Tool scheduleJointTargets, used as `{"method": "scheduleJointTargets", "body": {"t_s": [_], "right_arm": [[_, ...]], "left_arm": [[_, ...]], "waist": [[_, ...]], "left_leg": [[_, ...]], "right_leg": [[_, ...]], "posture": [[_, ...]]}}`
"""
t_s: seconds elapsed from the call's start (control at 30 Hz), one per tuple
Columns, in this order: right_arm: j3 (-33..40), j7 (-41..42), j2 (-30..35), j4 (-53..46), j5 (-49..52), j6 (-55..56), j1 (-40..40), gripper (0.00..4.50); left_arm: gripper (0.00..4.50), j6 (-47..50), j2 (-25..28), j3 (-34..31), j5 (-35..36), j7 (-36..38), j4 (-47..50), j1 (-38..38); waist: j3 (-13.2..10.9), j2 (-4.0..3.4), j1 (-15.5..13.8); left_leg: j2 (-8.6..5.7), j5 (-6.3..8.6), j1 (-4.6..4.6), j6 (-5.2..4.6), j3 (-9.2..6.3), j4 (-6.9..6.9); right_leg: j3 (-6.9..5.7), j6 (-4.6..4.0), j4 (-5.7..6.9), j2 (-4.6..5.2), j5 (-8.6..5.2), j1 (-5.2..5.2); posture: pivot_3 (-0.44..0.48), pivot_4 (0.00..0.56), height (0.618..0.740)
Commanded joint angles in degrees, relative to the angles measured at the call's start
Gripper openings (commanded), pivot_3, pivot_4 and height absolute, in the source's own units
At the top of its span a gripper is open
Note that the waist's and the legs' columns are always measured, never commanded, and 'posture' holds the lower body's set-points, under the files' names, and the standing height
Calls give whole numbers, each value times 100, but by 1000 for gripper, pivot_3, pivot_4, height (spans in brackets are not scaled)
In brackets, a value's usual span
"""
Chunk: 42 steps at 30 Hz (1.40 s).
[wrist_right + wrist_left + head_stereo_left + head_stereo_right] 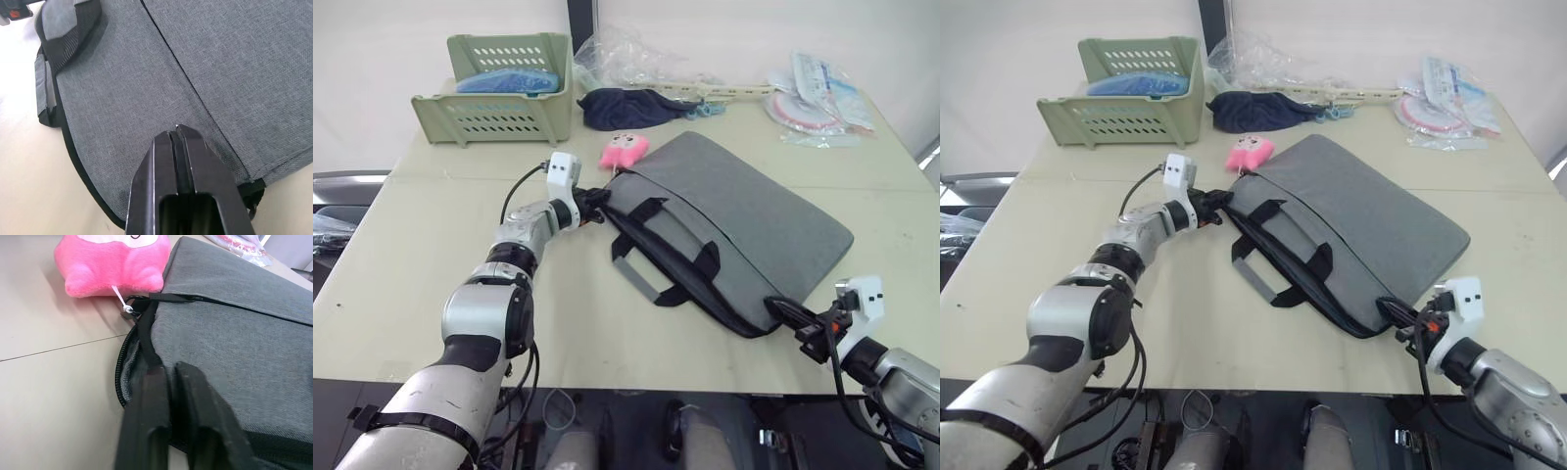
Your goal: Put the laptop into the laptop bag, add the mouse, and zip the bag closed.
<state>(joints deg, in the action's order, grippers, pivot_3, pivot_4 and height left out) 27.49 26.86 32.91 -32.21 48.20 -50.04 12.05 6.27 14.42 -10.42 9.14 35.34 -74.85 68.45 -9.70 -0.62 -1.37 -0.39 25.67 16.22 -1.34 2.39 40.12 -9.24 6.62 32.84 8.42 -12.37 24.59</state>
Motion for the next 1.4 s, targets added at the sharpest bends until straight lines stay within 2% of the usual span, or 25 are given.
{"method": "scheduleJointTargets", "body": {"t_s": [0.03, 0.07, 0.17, 0.23, 0.43, 0.67, 1.0, 1.13, 1.17, 1.2, 1.23, 1.33, 1.37, 1.4], "right_arm": [[580, 397, 203, -199, 360, 68, 449, 0], [771, 500, 258, -166, 517, -4, 558, 0], [1354, 604, 466, 317, 701, -82, 616, 739], [1496, 505, 506, 456, 956, -239, 629, 1663], [1446, 35, 263, 506, 1551, -606, 590, 3851], [1159, -701, -87, 764, 2058, -871, 228, 3851], [792, -880, -189, 929, 2255, -929, 79, 3851], [940, -897, -218, 1040, 2431, -812, -17, 2752], [959, -864, -193, 1037, 2447, -816, 16, 2388], [971, -850, -173, 1044, 2467, -811, 29, 1732], [972, -854, -168, 1044, 2489, -800, 37, 1567], [976, -900, -149, 1076, 2535, -745, -8, 232], [977, -878, -126, 1093, 2539, -726, -32, 37], [981, -861, -103, 1119, 2569, -716, -53, 37]], "left_arm": [[41, -17, 62, -18, -59, 150, 107, 35], [41, -10, 61, -15, -65, 177, 112, 30], [0, -25, 46, -62, -40, 191, 112, 29], [0, -45, 33, -71, -49, 149, 107, 21], [0, -51, 31, -69, -71, 188, 118, -35], [0, -56, 114, -18, -129, 220, 165, -149], [0, -62, 138, -25, -137, 224, 212, -163], [0, -58, 161, -8, -156, 246, 231, -186], [0, -57, 174, -5, -165, 251, 234, -193], [0, -57, 186, -2, -174, 253, 235, -199], [0, -58, 197, 0, -180, 257, 237, -205], [0, -47, 239, 4, -194, 294, 264, -232], [0, -31, 263, 4, -190, 341, 291, -251], [0, -18, 296, 8, -192, 394, 323, -280]], "waist": [[0, 0, 2], [0, 0, 1], [0, 0, -9], [-1, 1, 4], [0, 1, 1], [0, 0, 8], [2, -2, 15], [2, -3, 17], [2, -2, 18], [2, -2, 18], [2, -2, 18], [2, -3, 18], [2, -3, 19], [2, -2, 20]], "left_leg": [[0, 0, 0, 0, 1, 0], [-1, 0, 0, 0, 1, 0], [-1, 0, 1, -1, 0, -3], [-1, 3, 1, -6, 3, -3], [4, 3, 0, -8, 4, -5], [2, 3, -1, -8, 5, -3], [3, 3, -1, -8, 6, -4], [3, 2, -1, -8, 6, -3], [2, 3, -1, -8, 6, -3], [3, 3, -1, -8, 6, -3], [3, 2, -1, -8, 6, -3], [2, 2, -1, -8, 6, -4], [2, 3, -1, -8, 7, -4], [3, 3, -1, -8, 6, -4]], "right_leg": [[1, 0, -1, 0, 0, 0], [1, 0, -2, 0, 0, 0], [-1, 0, -4, 0, 0, 0], [-1, 2, -11, 0, 1, -4], [-1, 4, -16, -1, 5, -6], [1, 4, -16, -1, 5, -6], [0, 4, -16, -2, 5, -5], [0, 5, -16, -1, 5, -5], [0, 4, -16, -1, 6, -5], [0, 4, -16, -1, 5, -5], [0, 4, -16, -2, 5, -5], [0, 4, -17, -2, 5, -5], [0, 5, -17, -2, 5, -5], [0, 4, -17, -2, 5, -5]], "posture": [[0, 150, 740], [0, 150, 740], [0, 150, 740], [0, 150, 740], [0, 150, 740], [0, 150, 740], [0, 150, 740], [0, 150, 740], [0, 150, 740], [0, 150, 740], [0, 150, 740], [0, 150, 740], [0, 150, 740], [0, 150, 740]]}}
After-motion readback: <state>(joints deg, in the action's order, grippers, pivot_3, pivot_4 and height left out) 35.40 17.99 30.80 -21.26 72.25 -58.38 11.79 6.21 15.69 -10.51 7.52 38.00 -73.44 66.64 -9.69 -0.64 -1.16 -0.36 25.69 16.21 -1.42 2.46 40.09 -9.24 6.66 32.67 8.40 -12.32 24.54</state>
